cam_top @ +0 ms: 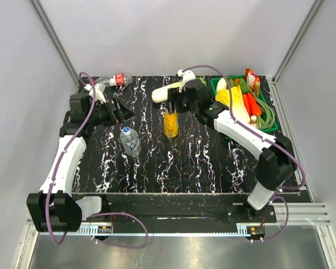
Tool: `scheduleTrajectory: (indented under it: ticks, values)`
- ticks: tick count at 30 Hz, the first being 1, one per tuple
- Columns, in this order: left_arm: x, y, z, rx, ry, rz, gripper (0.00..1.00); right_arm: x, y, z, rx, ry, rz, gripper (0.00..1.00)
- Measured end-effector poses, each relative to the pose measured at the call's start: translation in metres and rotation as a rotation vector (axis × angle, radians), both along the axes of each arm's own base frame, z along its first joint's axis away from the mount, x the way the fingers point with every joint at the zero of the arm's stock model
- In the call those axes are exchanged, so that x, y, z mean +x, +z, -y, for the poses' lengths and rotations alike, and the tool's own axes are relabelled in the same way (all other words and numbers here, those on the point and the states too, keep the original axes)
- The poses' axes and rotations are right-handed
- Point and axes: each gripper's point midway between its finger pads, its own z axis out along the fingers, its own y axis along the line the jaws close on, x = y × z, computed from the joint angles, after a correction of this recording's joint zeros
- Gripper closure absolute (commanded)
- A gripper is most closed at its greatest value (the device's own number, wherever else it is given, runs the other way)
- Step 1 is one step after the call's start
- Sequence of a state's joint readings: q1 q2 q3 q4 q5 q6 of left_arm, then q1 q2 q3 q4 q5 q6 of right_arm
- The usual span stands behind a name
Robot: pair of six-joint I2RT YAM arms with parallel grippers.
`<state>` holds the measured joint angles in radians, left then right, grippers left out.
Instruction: Unscrew the bottle caps
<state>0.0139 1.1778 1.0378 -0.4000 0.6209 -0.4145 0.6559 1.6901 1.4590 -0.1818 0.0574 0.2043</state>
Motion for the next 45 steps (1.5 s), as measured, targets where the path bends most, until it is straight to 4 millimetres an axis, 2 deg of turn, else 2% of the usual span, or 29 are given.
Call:
scheduleTrajectory:
  ticks: [4,5,7,9,12,13,15,22,26,29,33,39,40,42,45]
  values:
    - [-0.004,0.006,0.002,-0.003,-0.002,0.016,0.01,-0.002,-0.011,-0.008,-0.001,0.026,-0.018,0.31]
    - [-0.004,0.007,0.002,-0.003,-0.002,0.020,0.01,-0.002,-0.014,-0.010,-0.003,0.030,-0.021,0.33]
    - [-0.006,0.010,0.004,-0.004,-0.008,0.027,0.01,-0.004,-0.023,-0.014,-0.010,0.039,-0.030,0.45]
    - [-0.009,0.012,0.008,-0.004,-0.019,0.035,0.01,-0.006,-0.030,-0.016,-0.022,0.044,-0.040,0.47]
    - [-0.013,0.017,0.014,-0.005,-0.036,0.048,0.01,-0.006,-0.037,-0.016,-0.043,0.036,-0.040,0.74]
    - [-0.014,0.018,0.014,-0.005,-0.039,0.053,0.01,-0.004,-0.037,-0.015,-0.056,0.031,-0.028,0.87]
    - [-0.016,0.021,0.015,-0.005,-0.039,0.064,0.01,0.000,-0.035,-0.012,-0.064,0.017,-0.013,1.00]
    - [-0.022,0.032,0.019,-0.012,-0.064,0.100,0.01,0.000,-0.035,-0.011,-0.076,0.020,-0.009,1.00]
    - [-0.028,0.038,0.027,-0.021,-0.116,0.129,0.01,-0.008,-0.032,-0.007,-0.084,0.029,-0.030,1.00]
    - [-0.033,0.044,0.034,-0.017,-0.166,0.158,0.01,-0.021,-0.019,-0.003,-0.071,0.053,-0.052,1.00]
    - [-0.043,0.058,0.050,-0.004,-0.252,0.219,0.01,-0.041,0.020,0.002,0.014,0.105,-0.060,1.00]
    - [-0.061,0.086,0.084,0.007,-0.402,0.344,0.01,-0.061,0.084,0.031,0.222,0.150,-0.073,1.00]
    - [-0.065,0.090,0.090,0.007,-0.426,0.363,0.01,-0.059,0.093,0.042,0.258,0.143,-0.077,1.00]
    - [-0.072,0.094,0.103,0.006,-0.473,0.396,0.01,-0.063,0.105,0.050,0.313,0.155,-0.090,1.00]
    - [-0.079,0.094,0.119,0.010,-0.526,0.416,0.01,-0.073,0.116,0.050,0.382,0.200,-0.132,1.00]
